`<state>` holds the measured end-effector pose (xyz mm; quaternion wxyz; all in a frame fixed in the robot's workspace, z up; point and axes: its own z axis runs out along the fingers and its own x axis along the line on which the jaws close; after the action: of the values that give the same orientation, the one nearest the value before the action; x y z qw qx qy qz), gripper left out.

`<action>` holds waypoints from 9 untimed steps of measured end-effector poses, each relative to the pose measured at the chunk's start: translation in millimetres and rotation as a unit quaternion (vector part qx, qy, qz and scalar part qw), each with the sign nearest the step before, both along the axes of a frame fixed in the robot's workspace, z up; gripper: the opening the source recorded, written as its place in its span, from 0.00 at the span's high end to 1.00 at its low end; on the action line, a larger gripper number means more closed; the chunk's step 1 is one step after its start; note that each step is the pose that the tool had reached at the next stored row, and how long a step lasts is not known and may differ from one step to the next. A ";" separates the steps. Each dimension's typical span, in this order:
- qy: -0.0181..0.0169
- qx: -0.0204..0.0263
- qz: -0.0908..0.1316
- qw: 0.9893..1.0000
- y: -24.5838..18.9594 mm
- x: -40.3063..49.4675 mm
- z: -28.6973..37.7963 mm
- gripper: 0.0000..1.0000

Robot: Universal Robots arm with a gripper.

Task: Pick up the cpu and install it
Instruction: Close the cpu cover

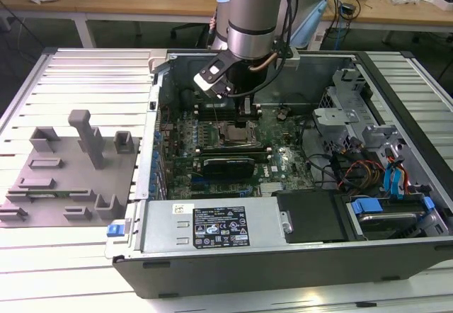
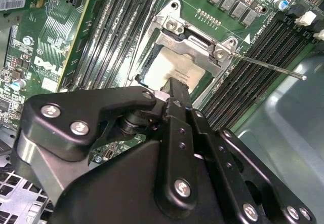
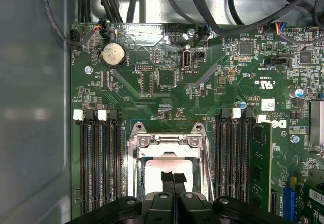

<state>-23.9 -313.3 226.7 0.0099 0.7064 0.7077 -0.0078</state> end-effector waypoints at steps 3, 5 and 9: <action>0.000 0.000 0.000 1.000 0.0 0.0 0.0 0.89; 0.000 0.000 0.000 1.000 0.0 0.0 -0.1 0.89; -0.002 0.000 0.000 1.000 0.0 -4.1 -0.4 0.89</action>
<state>-28.0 -313.3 226.4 0.0112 0.7064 0.7077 -0.0064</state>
